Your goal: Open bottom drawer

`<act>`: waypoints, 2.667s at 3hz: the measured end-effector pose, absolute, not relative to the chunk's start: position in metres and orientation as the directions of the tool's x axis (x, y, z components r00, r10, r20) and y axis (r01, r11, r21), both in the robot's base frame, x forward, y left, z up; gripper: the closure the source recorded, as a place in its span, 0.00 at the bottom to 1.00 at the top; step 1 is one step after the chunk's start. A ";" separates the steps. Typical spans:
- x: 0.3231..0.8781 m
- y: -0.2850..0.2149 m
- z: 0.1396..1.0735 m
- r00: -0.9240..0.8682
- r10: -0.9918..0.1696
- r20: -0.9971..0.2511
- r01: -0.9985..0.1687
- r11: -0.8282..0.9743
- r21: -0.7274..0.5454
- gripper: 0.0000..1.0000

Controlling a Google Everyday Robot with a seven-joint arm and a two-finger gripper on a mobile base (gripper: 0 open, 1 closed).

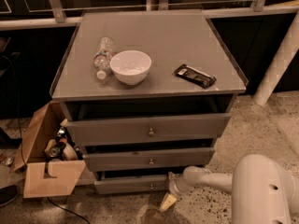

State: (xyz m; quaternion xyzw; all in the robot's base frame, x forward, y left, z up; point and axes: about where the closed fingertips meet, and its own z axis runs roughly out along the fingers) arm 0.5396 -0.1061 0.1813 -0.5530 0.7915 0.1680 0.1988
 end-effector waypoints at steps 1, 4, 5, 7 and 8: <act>0.502 -0.106 0.214 -0.344 -0.777 -0.527 -0.937 0.322 0.136 0.00; 0.492 -0.113 0.215 -0.348 -0.774 -0.529 -0.935 0.325 0.139 0.00; 0.514 -0.118 0.212 -0.331 -0.780 -0.531 -0.936 0.342 0.082 0.00; 0.548 -0.127 0.202 -0.309 -0.795 -0.521 -0.936 0.351 0.020 0.00; 0.566 -0.129 0.196 -0.298 -0.806 -0.512 -0.938 0.347 0.000 0.00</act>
Offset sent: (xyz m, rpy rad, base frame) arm -0.0328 0.0006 0.0307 0.0590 0.0634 0.0039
